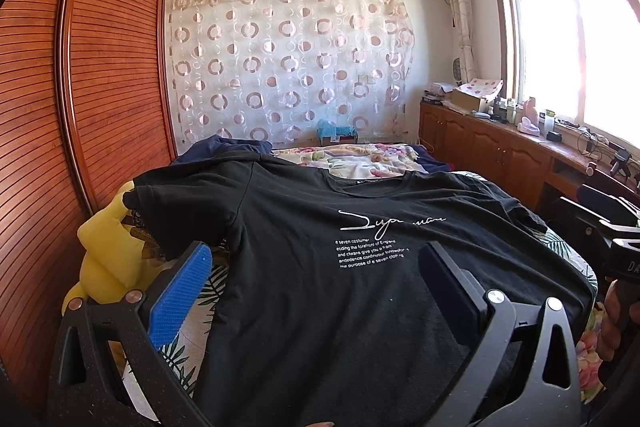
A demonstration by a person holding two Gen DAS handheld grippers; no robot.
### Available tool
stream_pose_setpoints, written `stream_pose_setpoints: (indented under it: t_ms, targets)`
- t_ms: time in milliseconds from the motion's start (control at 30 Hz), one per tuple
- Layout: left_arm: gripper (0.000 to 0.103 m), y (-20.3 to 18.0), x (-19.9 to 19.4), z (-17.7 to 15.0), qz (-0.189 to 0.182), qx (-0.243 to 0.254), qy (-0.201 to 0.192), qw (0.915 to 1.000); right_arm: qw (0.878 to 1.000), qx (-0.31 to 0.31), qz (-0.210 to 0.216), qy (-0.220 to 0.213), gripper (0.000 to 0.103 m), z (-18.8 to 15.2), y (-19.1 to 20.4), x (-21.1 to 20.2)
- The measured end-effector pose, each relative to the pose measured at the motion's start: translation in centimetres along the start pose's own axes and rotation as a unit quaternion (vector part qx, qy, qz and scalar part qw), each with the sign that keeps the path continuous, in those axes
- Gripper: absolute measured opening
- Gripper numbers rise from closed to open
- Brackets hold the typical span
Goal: Fold small clothes
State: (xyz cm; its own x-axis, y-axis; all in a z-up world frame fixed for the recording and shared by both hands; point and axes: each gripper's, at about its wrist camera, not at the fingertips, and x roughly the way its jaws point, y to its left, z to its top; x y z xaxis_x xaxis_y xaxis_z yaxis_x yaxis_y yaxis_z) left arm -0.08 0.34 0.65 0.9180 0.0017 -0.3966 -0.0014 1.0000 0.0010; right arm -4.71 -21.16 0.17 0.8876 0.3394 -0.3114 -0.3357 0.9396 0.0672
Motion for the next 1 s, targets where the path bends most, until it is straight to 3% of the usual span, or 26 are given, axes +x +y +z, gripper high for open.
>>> stream_pose_setpoints:
  t_ms: [1000]
  targets:
    - [0.103,-0.89,-0.68,0.33,0.003,0.005,-0.006,1.0000,1.000,-0.001,0.000,0.001,0.103,-0.02,0.05,0.05]
